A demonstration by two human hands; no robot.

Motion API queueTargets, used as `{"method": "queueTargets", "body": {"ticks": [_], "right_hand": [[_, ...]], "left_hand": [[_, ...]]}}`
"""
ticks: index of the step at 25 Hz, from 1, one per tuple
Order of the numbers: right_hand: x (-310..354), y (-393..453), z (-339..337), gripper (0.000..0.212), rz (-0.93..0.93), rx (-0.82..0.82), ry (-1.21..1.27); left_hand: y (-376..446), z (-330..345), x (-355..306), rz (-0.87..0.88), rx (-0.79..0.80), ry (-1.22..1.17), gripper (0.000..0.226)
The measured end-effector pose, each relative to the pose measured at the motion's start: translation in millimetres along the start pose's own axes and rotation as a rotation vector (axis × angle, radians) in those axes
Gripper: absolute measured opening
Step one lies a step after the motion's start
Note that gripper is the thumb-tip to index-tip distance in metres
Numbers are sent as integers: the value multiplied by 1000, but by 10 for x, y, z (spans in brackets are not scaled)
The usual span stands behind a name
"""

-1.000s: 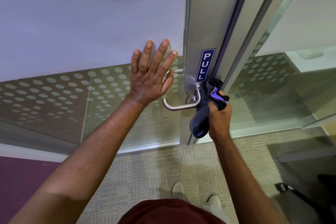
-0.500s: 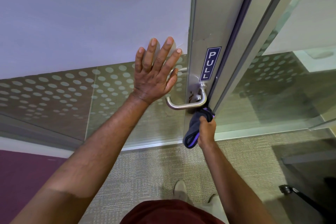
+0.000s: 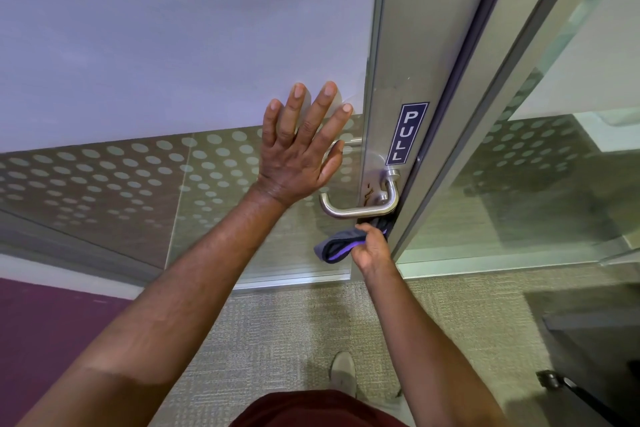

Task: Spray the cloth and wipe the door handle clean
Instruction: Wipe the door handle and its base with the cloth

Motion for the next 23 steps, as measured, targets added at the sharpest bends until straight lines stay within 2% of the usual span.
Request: {"method": "queueTargets", "body": {"ticks": [5,9,14,17,20,21,23], "right_hand": [[-121,-166,138,26,-107,118,58],[-131,-183,168,34,-196,48,-9],[-149,-260,69,29,-390,-12,-233],[-248,-340,22,52,-564,-25,-417],[-344,-399,10,84,-707,41,-539],[-371,-425,12,88,-760,65,-582],[-419,-496,32,85,-878,107,-629]], "left_hand": [[-11,10,-3,-4,-2,-16,71],[0,7,8,6,7,-18,71],[32,-16,5,6,23,-5,66],[39,-22,2,-1,30,-6,64],[33,-18,0,4,30,0,65],[33,-17,0,12,31,8,65],[43,-15,2,6,35,11,65]]}}
Point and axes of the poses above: each hand's wrist, its own y-axis towards the middle knuckle, its own z-axis out of the palm, x = y × z, the point moved 4 cm from there along y, towards the middle knuckle, and after that the axes turned 13 degrees about -x, right-handed, at the moved point
